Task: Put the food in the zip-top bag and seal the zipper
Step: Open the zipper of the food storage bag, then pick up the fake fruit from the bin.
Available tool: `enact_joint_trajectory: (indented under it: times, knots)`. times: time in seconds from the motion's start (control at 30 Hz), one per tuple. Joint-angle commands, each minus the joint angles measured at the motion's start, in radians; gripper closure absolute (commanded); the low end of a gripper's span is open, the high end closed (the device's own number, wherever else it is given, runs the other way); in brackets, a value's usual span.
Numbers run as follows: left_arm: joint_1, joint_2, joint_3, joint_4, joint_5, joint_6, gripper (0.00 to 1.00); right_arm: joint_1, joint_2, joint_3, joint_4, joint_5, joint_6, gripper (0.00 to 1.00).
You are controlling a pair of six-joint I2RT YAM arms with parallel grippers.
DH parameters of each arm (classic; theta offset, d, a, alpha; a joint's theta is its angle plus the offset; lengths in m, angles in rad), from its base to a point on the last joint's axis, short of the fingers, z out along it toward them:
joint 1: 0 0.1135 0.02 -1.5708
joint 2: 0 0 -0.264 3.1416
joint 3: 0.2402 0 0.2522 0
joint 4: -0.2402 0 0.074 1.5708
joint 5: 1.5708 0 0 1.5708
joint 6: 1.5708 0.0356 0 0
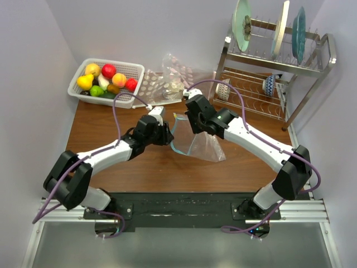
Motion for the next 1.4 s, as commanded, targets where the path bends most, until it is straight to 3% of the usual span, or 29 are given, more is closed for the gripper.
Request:
enact_joint_trajectory:
  times: [0.0,0.13,0.27,0.4,0.63,0.8,1.03,1.23,1.37]
  knots:
    - [0.000,-0.083,0.009,0.002,-0.007,0.014,0.37,0.007,-0.030,-0.023,0.060,-0.008,0.012,1.00]
    - [0.003,-0.144,0.032,-0.059,-0.011,0.031,0.20,0.006,-0.021,-0.023,0.063,-0.005,0.021,1.00]
    - [0.013,-0.213,0.059,-0.140,0.006,0.043,0.11,0.006,-0.020,-0.033,0.077,-0.008,0.029,1.00]
    - [0.049,-0.258,0.103,-0.196,0.033,0.057,0.07,0.006,-0.021,-0.041,0.089,0.003,0.030,1.00]
    - [0.249,-0.264,0.232,-0.309,-0.009,0.097,0.00,0.007,-0.030,-0.052,0.105,0.002,0.023,1.00]
    - [0.334,-0.126,0.396,-0.380,-0.123,0.092,0.00,0.007,-0.035,-0.059,0.120,-0.029,0.021,1.00]
    - [0.503,0.021,0.529,-0.345,-0.143,0.072,0.00,0.006,-0.040,-0.056,0.131,-0.060,0.012,1.00]
    - [0.549,0.193,0.700,-0.351,-0.187,0.054,0.00,0.006,-0.041,-0.047,0.129,-0.066,0.000,1.00]
    - [0.575,0.396,0.844,-0.395,-0.183,0.019,0.00,0.006,-0.047,-0.049,0.132,-0.081,0.000,1.00]
